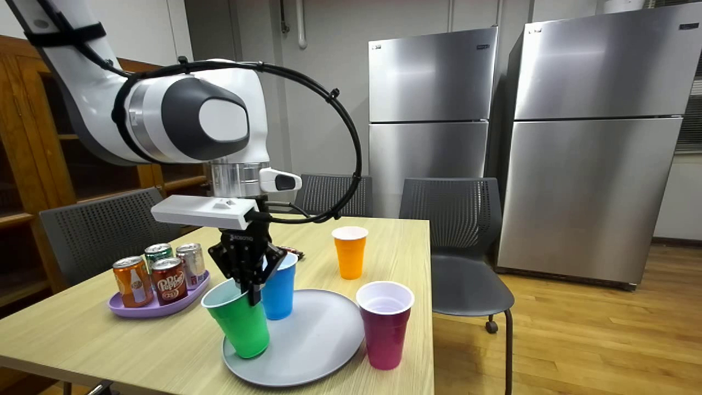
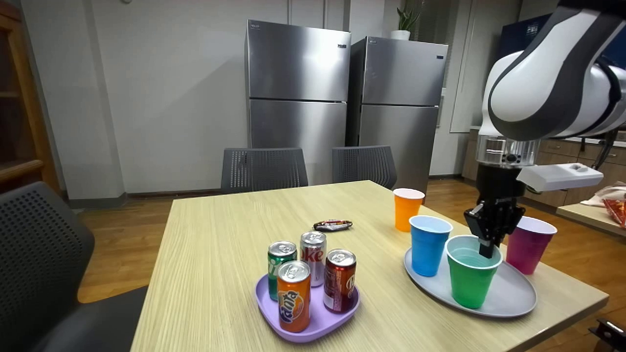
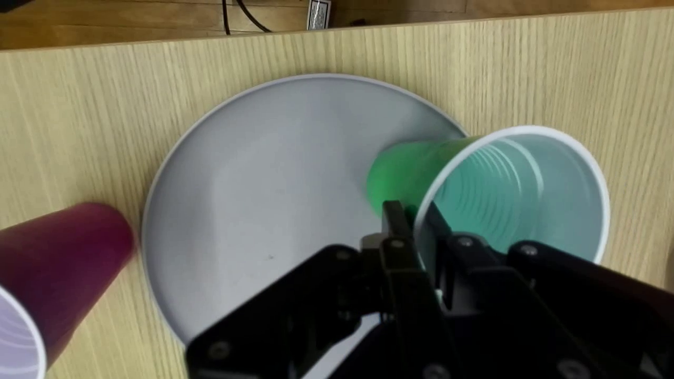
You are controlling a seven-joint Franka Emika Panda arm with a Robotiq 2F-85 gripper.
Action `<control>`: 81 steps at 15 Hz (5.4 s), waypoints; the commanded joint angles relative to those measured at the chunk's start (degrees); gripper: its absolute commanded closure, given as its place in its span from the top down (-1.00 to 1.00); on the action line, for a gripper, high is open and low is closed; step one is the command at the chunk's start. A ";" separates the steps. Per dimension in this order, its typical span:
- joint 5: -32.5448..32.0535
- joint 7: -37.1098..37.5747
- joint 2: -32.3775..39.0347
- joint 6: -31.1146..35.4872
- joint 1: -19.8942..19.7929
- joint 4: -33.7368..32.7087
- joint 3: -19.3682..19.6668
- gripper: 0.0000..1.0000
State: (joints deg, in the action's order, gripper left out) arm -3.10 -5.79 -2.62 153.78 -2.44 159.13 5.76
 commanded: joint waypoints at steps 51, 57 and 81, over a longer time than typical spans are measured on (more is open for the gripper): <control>-7.23 -7.68 1.52 1.98 -8.96 -7.45 7.62 1.00; -3.81 -14.27 6.41 4.72 -10.13 -9.76 8.60 1.00; 0.18 -23.69 11.12 8.05 -14.12 -11.38 7.63 -1.00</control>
State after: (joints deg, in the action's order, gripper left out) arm -2.38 -28.14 7.90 161.00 -15.12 148.41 14.37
